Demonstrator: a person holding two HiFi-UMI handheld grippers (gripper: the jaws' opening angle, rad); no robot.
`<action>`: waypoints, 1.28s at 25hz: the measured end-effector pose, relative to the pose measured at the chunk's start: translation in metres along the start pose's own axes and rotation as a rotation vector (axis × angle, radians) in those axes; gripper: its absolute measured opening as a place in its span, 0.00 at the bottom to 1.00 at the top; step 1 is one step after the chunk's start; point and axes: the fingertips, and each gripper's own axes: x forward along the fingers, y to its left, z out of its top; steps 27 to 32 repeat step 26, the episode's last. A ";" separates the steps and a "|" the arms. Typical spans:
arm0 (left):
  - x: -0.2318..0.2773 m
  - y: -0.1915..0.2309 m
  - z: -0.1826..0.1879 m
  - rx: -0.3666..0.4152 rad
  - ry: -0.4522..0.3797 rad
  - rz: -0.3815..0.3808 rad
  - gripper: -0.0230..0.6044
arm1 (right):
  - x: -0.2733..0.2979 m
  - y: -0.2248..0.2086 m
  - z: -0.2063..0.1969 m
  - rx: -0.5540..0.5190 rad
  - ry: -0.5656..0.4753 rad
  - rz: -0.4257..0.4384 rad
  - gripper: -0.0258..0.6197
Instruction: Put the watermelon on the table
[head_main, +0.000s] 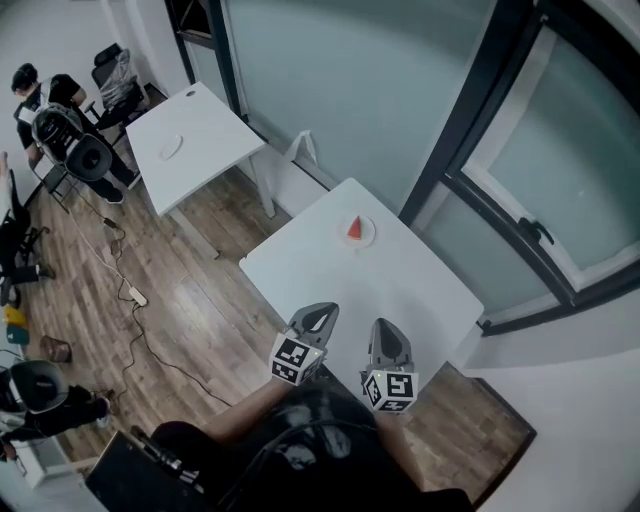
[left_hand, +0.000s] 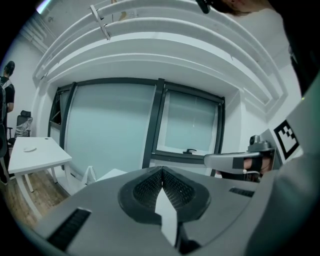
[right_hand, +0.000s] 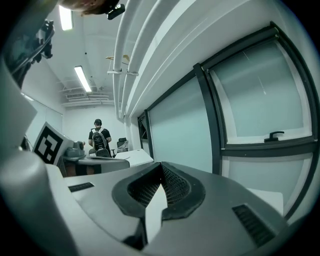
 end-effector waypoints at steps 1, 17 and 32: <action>-0.004 0.000 0.004 0.012 -0.009 -0.009 0.04 | 0.000 0.005 -0.002 -0.003 0.011 0.010 0.06; -0.037 0.024 0.012 0.029 -0.035 0.017 0.04 | 0.020 0.033 -0.004 0.009 0.013 0.052 0.06; -0.033 0.030 0.011 0.027 -0.041 0.010 0.04 | 0.028 0.034 -0.001 -0.008 0.021 0.041 0.06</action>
